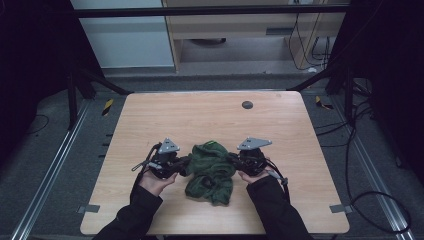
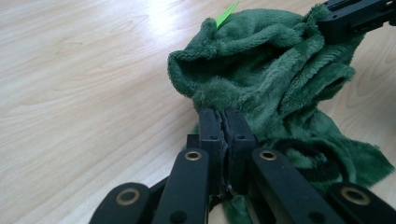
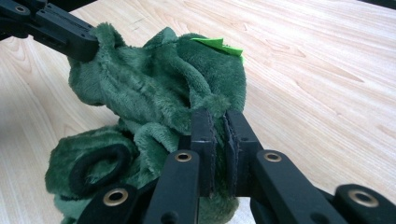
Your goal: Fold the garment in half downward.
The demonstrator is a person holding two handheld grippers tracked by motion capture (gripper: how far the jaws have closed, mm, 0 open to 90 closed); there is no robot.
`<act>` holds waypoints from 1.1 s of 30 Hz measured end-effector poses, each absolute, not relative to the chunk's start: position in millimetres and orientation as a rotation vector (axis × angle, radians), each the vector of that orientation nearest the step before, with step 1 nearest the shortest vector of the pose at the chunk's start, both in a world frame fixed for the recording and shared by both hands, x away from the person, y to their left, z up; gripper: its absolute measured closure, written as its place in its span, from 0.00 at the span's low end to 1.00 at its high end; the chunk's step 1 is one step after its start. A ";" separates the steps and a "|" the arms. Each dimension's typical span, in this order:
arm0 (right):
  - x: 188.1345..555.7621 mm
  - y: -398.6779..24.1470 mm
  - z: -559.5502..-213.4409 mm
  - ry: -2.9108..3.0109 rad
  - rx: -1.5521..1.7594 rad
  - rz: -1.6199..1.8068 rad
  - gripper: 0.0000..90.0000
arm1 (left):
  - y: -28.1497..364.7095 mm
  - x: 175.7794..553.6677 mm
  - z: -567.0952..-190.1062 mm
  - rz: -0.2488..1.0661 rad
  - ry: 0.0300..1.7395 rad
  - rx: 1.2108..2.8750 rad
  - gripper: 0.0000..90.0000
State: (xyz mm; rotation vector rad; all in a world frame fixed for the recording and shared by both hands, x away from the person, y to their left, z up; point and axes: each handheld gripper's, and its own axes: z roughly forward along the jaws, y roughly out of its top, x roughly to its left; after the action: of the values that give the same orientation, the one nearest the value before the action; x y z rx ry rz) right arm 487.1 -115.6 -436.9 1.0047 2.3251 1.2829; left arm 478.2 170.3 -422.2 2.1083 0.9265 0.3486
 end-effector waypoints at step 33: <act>451.2 -113.6 -449.9 2.388 0.980 1.294 0.92 | 169.3 445.3 -435.4 0.292 0.918 2.165 0.97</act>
State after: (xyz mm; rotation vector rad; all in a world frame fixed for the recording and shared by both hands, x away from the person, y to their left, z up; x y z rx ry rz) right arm 451.2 -113.6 -449.9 0.9803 2.3882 1.2940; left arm 445.3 169.3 -435.4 2.1652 0.9184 0.2917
